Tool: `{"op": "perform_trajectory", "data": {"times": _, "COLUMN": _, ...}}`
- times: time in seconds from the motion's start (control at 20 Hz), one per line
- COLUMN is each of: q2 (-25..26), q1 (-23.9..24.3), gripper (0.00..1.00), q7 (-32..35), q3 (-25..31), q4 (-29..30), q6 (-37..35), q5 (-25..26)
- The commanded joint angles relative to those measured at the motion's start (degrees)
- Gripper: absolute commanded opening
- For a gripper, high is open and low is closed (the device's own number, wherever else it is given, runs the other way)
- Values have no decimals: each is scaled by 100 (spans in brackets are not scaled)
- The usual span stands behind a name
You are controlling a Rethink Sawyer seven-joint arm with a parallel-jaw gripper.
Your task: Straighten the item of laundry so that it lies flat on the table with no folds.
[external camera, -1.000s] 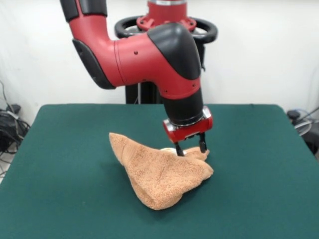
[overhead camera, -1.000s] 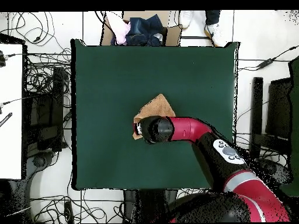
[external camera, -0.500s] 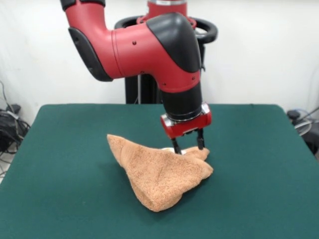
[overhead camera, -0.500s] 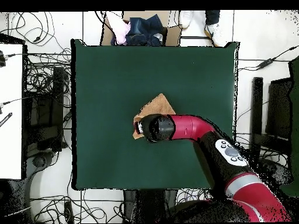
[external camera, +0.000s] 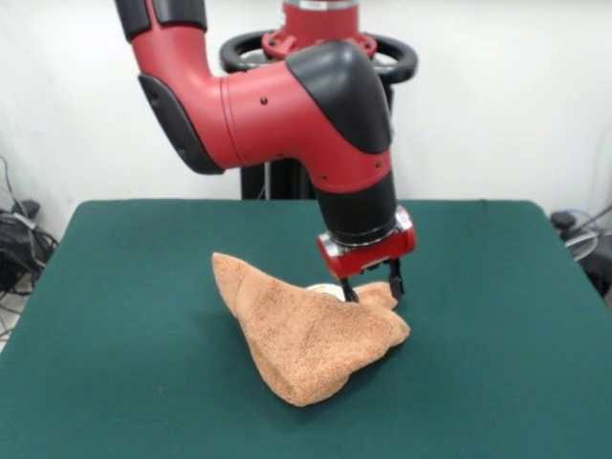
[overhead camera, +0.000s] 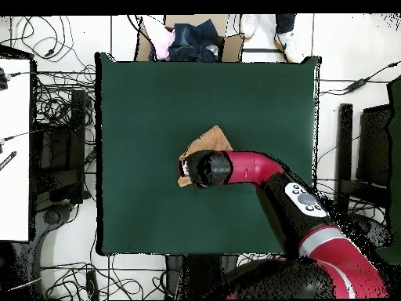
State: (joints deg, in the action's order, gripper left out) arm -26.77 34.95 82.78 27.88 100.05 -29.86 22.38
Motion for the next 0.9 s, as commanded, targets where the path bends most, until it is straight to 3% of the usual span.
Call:
{"op": "perform_trajectory", "data": {"times": 0.05, "q2": 312, "q1": -151, "gripper": 100, "q7": -234, "q3": 479, "q4": -485, "q6": -390, "q5": -56}}
{"op": "perform_trajectory", "data": {"times": 0.4, "q2": 243, "q1": -176, "gripper": 100, "q7": -93, "q3": 569, "q4": -531, "q6": -423, "q5": -134}}
{"op": "perform_trajectory", "data": {"times": 0.9, "q2": -293, "q1": -276, "gripper": 100, "q7": -528, "q3": 617, "q4": -1056, "q6": -1852, "q5": -296}}
